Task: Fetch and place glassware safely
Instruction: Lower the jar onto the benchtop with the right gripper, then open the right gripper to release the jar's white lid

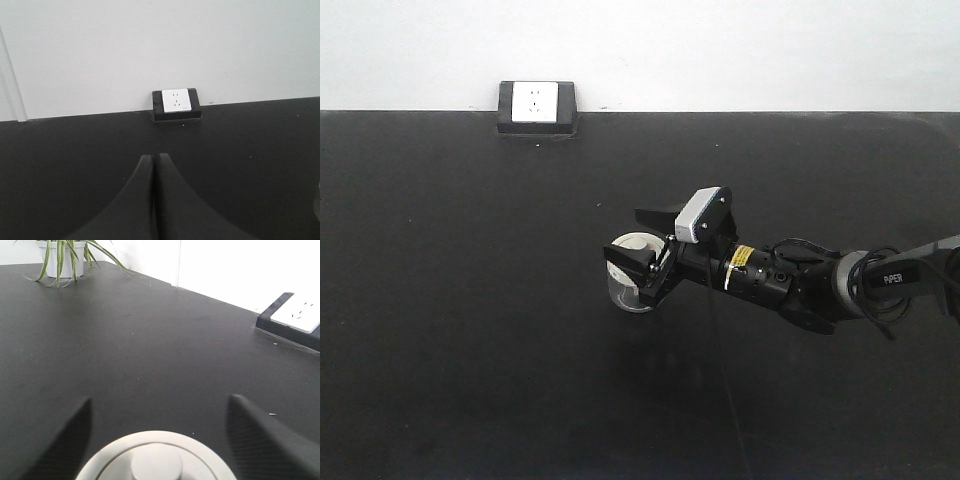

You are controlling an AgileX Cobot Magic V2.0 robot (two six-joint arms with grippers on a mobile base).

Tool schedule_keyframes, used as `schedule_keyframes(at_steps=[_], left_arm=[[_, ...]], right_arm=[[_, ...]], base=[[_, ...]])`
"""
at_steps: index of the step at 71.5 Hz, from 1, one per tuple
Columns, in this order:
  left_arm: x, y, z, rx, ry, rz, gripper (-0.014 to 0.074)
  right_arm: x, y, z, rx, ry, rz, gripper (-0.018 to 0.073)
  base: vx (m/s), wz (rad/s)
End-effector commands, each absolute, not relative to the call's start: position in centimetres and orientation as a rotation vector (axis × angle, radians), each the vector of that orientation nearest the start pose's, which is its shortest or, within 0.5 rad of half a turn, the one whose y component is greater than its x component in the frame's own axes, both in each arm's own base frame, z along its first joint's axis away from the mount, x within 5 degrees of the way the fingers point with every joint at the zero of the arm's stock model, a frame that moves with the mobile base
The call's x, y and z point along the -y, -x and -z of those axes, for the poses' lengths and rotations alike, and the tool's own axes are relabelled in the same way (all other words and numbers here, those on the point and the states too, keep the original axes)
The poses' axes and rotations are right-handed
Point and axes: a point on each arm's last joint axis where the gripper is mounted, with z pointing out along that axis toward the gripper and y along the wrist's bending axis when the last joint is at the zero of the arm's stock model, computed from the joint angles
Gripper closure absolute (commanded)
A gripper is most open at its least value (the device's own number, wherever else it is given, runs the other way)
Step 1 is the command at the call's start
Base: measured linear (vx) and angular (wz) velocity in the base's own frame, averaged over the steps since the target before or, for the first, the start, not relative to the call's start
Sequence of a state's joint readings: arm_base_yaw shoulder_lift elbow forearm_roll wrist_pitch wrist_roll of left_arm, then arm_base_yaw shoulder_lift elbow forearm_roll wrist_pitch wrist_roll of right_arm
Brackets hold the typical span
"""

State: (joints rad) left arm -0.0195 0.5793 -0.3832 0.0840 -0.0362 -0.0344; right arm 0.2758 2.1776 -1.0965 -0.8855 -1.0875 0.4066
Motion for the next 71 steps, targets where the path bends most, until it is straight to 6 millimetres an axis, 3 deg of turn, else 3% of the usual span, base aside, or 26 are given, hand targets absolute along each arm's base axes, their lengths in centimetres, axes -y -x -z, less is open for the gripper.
schedule_keyframes(at_steps=[1, 15, 31, 52, 71], left_arm=[[0.4, -12.8, -31.3, -1.548, -0.051, 0.002, 0.0603], [0.4, -12.8, -31.3, -1.548, -0.051, 0.002, 0.0603], [0.4, -12.8, -31.3, -1.548, -0.051, 0.002, 0.0603], [0.4, -12.8, -31.3, -1.548, -0.051, 0.002, 0.0603], [0.4, -12.8, -31.3, -1.548, -0.051, 0.002, 0.0603]], right_arm=[[-17.2, -38.5, -16.3, -1.328, 0.823, -0.759, -0.0066], [-17.2, -38.5, -16.8, -1.322, 0.812, -0.763, -0.0041], [-16.8, -38.3, -19.8, -1.316, 0.816, -0.693, -0.0023], [-14.8, -37.6, -26.1, -1.523, 0.686, -0.498, -0.0023], [-11.6, -35.0, -32.3, -1.669, 0.456, -0.306, 0.0043]], base=[[0.0, 0.0], [0.0, 0.0], [0.0, 0.0], [0.0, 0.0], [0.0, 0.0]])
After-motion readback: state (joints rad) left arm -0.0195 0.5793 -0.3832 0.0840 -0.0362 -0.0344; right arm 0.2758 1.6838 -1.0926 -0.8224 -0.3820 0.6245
